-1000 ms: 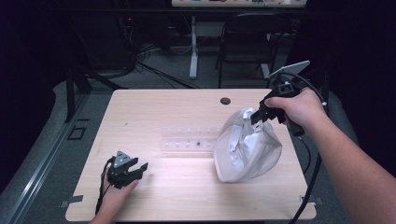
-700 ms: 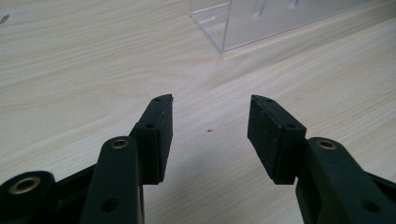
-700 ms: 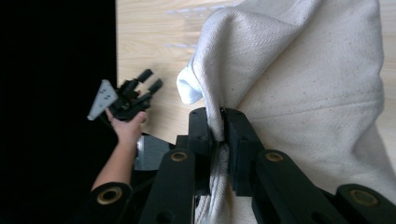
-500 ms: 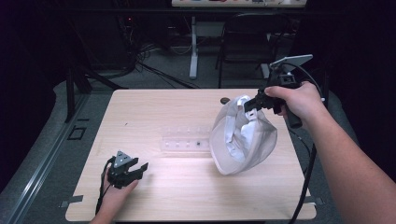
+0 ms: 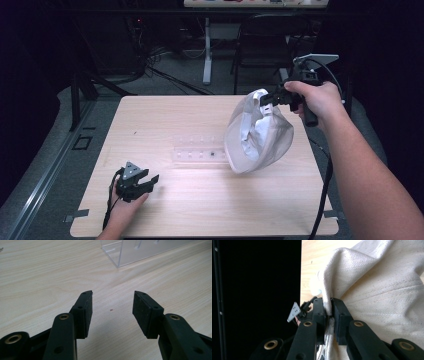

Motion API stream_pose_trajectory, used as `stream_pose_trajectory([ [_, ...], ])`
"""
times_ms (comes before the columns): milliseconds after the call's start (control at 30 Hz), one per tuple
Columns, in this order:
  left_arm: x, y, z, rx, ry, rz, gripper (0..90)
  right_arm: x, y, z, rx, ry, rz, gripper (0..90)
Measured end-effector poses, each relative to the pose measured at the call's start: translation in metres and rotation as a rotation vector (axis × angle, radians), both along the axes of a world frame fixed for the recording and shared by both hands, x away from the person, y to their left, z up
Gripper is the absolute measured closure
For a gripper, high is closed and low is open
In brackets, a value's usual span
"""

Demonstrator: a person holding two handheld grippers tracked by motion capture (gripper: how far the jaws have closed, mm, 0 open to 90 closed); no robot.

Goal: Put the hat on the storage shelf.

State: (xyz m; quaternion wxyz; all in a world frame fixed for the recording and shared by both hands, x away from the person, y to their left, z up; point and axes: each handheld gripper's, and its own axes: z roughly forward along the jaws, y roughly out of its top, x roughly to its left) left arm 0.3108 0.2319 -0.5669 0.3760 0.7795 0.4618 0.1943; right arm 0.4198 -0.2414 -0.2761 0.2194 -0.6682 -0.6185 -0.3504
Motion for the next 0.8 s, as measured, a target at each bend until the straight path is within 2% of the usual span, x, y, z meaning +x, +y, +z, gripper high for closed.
stream_pose_trajectory([
  [200,0.0,0.0,0.0,-0.002,-0.002,-0.002,51.0,0.01,0.006,-0.001,0.014,-0.006,-0.033,82.2],
  [367,0.0,0.001,0.0,-0.008,-0.004,0.001,50.9,0.018,0.011,-0.004,0.056,-0.012,-0.075,82.2],
  [400,0.0,0.001,0.0,-0.008,-0.004,0.001,50.9,0.018,0.011,-0.004,0.056,-0.012,-0.075,82.2],
  [500,0.0,0.001,0.0,-0.012,-0.005,0.006,50.7,0.022,0.015,-0.008,0.096,-0.011,-0.075,82.2],
  [633,-0.001,0.001,0.0,-0.011,-0.007,0.007,50.5,0.025,0.019,-0.011,0.106,-0.01,-0.08,82.2],
  [700,-0.001,0.001,0.001,-0.007,-0.009,0.002,50.4,0.026,0.022,-0.012,0.152,-0.016,-0.08,82.2],
  [800,-0.001,0.0,0.001,-0.004,-0.011,0.0,50.4,0.027,0.022,-0.015,0.177,-0.016,-0.08,82.2],
])
